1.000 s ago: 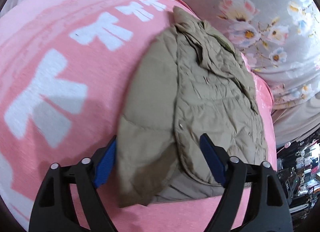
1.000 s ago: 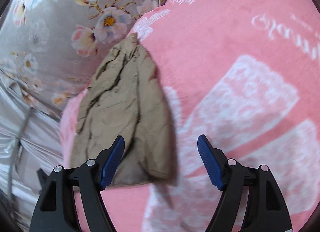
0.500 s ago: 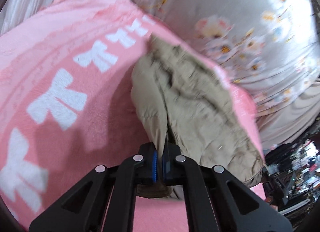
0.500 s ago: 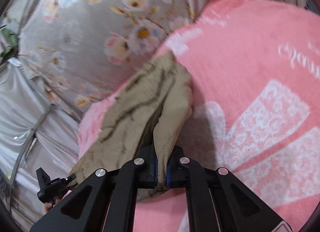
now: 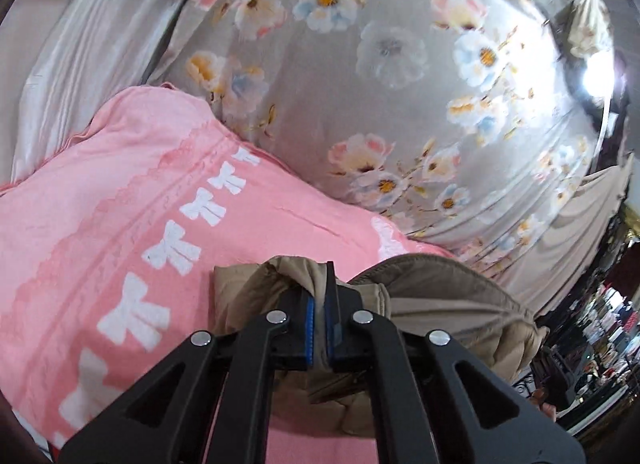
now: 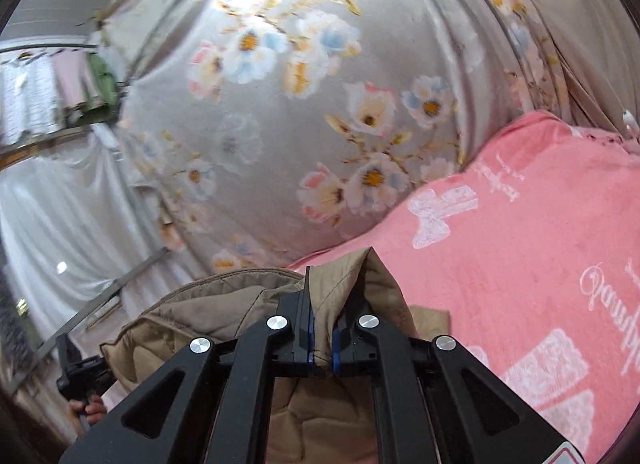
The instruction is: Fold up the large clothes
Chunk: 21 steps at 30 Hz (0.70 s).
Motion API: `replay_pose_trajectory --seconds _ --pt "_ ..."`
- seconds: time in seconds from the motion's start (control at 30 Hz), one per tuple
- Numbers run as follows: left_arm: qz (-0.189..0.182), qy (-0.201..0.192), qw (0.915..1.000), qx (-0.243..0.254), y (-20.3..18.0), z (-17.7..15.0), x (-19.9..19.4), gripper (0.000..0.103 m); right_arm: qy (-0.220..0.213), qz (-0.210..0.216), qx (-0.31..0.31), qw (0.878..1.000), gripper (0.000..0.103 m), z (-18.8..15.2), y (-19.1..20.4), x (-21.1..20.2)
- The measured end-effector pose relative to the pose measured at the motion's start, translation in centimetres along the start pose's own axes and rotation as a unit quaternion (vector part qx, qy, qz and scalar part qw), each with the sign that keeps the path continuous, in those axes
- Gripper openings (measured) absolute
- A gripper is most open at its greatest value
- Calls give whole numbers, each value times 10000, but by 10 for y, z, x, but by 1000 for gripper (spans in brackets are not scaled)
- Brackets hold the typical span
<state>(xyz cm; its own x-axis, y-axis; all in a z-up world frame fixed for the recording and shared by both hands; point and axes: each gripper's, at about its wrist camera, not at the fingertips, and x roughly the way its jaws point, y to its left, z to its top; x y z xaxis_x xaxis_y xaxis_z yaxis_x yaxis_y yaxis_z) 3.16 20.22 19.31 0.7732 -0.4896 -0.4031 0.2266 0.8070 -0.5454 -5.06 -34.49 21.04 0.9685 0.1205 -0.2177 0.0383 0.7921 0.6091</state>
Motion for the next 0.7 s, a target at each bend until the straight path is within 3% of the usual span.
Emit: replay_pose_trajectory --seconds 0.13,0.2,0.33,0.5,0.7 --pt "821 496 9953 106 15 10 88 4 514 -776 244 9954 5 -8 -38 85" --pt "1305 816 9880 121 29 4 141 4 753 -1202 146 9898 5 -19 -50 125" --pt "1906 1276 9732 164 61 -17 218 4 1112 -1673 190 9794 5 -39 -75 173" --pt "2120 1576 9642 243 85 -40 263 5 1485 -1983 315 9683 5 -61 -106 207" --pt "2054 1537 9654 461 88 -58 278 6 1580 -2199 31 9626 4 -89 -111 219"
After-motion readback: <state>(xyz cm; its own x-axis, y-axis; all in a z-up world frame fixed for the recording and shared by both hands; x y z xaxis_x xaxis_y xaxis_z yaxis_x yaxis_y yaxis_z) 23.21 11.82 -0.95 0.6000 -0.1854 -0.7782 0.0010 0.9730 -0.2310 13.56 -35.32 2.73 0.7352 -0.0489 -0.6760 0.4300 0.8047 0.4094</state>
